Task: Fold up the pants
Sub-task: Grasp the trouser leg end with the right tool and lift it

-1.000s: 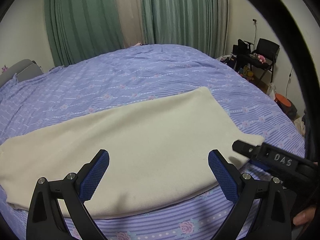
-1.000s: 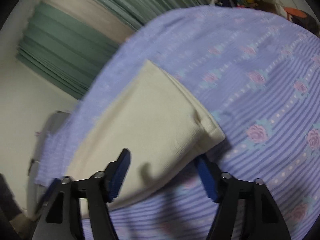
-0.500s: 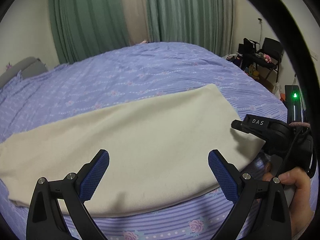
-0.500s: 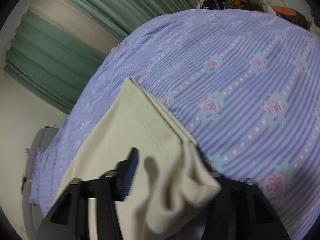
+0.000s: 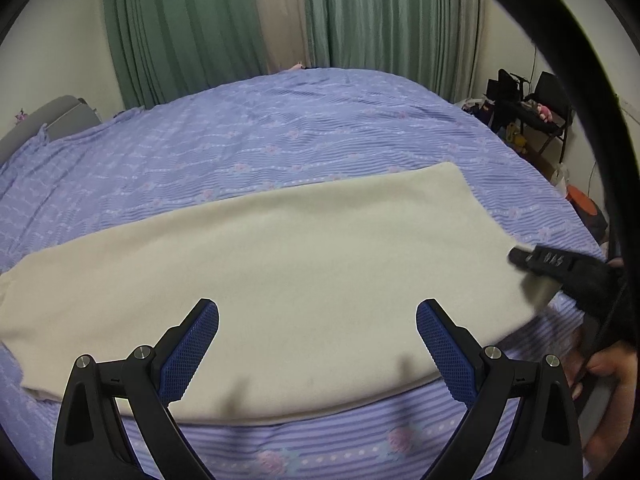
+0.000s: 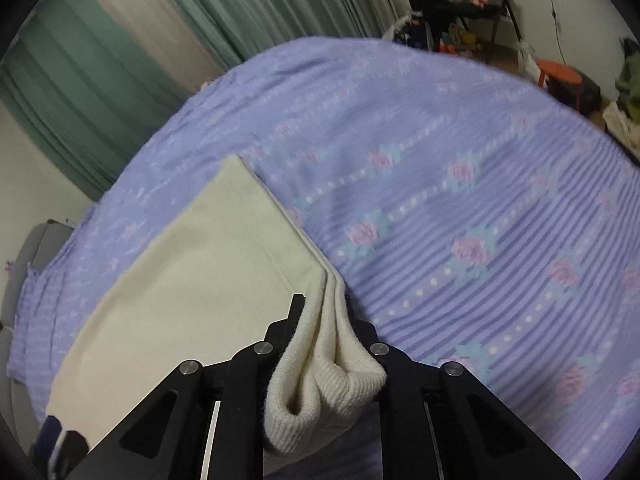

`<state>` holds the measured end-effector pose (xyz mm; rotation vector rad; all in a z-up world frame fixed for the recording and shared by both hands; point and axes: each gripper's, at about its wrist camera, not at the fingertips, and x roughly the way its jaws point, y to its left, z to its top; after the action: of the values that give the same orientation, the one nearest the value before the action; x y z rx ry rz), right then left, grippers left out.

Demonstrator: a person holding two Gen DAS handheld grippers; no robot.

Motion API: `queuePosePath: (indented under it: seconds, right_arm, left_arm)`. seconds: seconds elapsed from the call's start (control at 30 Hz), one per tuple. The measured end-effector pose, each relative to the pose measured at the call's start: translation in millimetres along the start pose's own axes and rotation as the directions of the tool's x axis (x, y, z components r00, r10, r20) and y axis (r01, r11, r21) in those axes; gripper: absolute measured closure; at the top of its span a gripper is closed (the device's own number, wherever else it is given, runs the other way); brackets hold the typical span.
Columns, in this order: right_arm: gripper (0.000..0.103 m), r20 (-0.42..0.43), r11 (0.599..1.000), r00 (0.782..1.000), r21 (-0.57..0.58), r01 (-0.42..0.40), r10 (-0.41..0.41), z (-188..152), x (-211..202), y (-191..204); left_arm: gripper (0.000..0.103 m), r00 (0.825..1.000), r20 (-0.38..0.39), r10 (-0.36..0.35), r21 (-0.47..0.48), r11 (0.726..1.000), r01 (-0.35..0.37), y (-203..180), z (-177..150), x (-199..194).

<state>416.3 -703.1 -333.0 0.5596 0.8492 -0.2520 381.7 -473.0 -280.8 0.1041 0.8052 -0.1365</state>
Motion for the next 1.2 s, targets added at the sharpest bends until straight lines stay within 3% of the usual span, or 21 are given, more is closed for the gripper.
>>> queuePosePath:
  seconds: [0.13,0.37,0.63,0.77,0.9,1.03,1.2]
  right_arm:
    - [0.090,0.031,0.994,0.999,-0.106,0.029,-0.026,18,-18,30]
    - [0.089,0.121,0.961,0.991,-0.275,-0.015,0.050,45,-73,106]
    - [0.089,0.213,0.844,0.970,-0.536,0.014,0.119,28,-129,236]
    - [0.088,0.215,0.759,0.965,-0.650,0.027,0.150,-9,-147,321]
    - [0.088,0.194,0.641,0.967,-0.766,0.046,0.163,-65,-146,411]
    - [0.088,0.108,0.547,0.980,-0.837,0.000,0.165,-129,-123,482]
    - [0.088,-0.020,0.445,0.994,-0.893,-0.065,0.106,-213,-71,535]
  left_arm:
    - [0.002,0.999,-0.020,0.046,-0.047,0.998,-0.047,19,7,-25]
    - [0.002,0.994,-0.062,0.085,-0.199,0.975,-0.096,86,29,-64]
    - [0.002,0.998,0.004,0.067,-0.264,0.962,-0.063,209,22,-115]
    - [0.002,0.993,0.005,0.120,-0.257,0.960,-0.114,275,6,-134]
    - [0.002,0.992,-0.014,0.126,-0.296,0.947,-0.125,358,-17,-150]
    - [0.002,0.989,-0.034,0.143,-0.312,0.939,-0.147,423,-32,-151]
    - [0.002,0.986,-0.077,0.146,-0.305,0.938,-0.163,489,-54,-136]
